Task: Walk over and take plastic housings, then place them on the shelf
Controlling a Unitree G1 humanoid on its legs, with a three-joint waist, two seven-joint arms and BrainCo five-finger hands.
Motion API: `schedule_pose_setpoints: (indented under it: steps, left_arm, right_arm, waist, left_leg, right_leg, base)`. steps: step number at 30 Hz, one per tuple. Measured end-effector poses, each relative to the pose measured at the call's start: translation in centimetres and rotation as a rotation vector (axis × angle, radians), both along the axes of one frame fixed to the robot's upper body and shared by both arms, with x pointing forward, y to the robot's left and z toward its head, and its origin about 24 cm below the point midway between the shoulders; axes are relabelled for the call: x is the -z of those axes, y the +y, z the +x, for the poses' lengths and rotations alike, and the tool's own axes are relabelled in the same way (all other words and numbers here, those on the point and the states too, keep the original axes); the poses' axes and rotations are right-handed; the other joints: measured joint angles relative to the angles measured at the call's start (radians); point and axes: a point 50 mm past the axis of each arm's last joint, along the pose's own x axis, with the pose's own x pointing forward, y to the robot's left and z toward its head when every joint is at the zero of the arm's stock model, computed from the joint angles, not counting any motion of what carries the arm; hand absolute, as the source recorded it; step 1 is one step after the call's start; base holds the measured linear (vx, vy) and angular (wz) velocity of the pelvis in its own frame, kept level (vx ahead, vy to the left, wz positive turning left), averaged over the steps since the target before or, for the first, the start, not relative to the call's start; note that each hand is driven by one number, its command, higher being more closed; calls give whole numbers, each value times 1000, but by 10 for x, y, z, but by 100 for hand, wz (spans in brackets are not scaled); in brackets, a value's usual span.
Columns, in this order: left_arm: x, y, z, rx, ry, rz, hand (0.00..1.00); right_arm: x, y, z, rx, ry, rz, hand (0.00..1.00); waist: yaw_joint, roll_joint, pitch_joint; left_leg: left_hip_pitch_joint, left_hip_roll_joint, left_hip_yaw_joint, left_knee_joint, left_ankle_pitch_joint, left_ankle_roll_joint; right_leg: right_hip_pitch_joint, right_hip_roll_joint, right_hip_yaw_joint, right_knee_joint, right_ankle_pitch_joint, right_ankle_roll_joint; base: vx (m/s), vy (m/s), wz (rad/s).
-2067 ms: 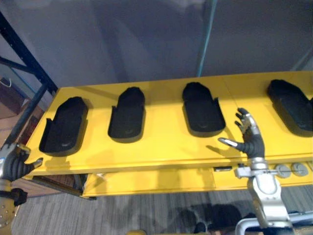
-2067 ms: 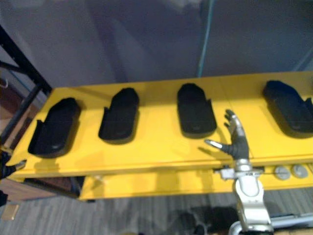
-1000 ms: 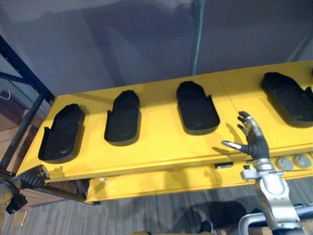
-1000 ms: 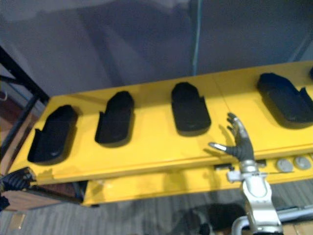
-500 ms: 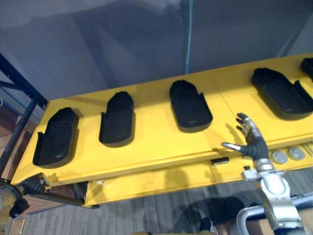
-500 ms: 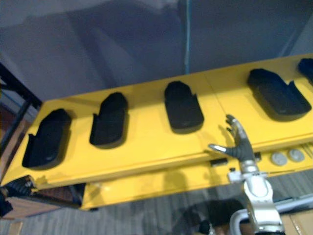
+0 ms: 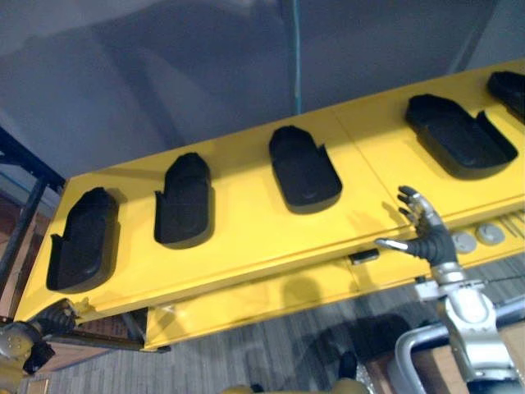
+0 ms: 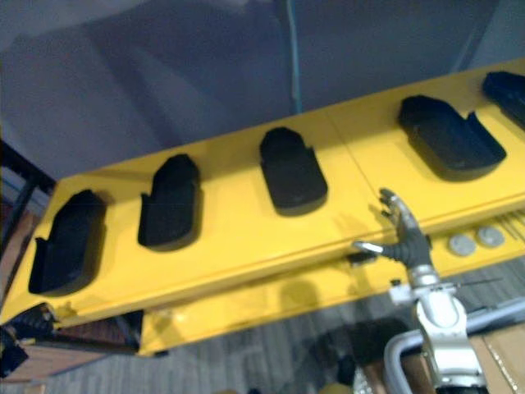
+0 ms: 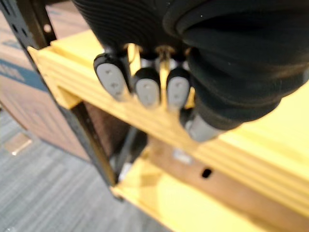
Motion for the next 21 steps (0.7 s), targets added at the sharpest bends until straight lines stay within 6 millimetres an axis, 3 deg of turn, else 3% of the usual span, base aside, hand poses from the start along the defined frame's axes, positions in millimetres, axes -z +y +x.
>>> schedule_pose_setpoints:
  steps: [7, 12, 21]
  left_arm:
    - [-6, 3, 14, -42, -78, 61, 100]
    - [3, 2, 14, -97, -75, 42, 100]
    - [-1, 7, 23, -164, -90, 33, 100]
  right_arm:
    - [-11, -1, -1, -19, -31, -26, 0]
    - [-20, -3, 3, -26, -59, -52, 0]
    - [-33, -4, 4, -45, -101, -81, 0]
  waist:
    - [-19, 11, 63]
    - [-33, 10, 99]
    - [-61, 9, 169]
  left_leg:
    - [-3, -2, 10, 22, -7, 5]
    - [-20, -7, 21, 32, -8, 7]
    - [-57, -28, 40, 89, -33, 33]
  right_leg:
    - [-7, -1, 21, 1, 5, -2]
    - [-57, -10, 50, 46, 3, -3]
    - [-124, -45, 90, 127, -9, 6]
  base:
    - [-34, 12, -7]
    - [-64, 16, -12]
    - [-84, 21, -7]
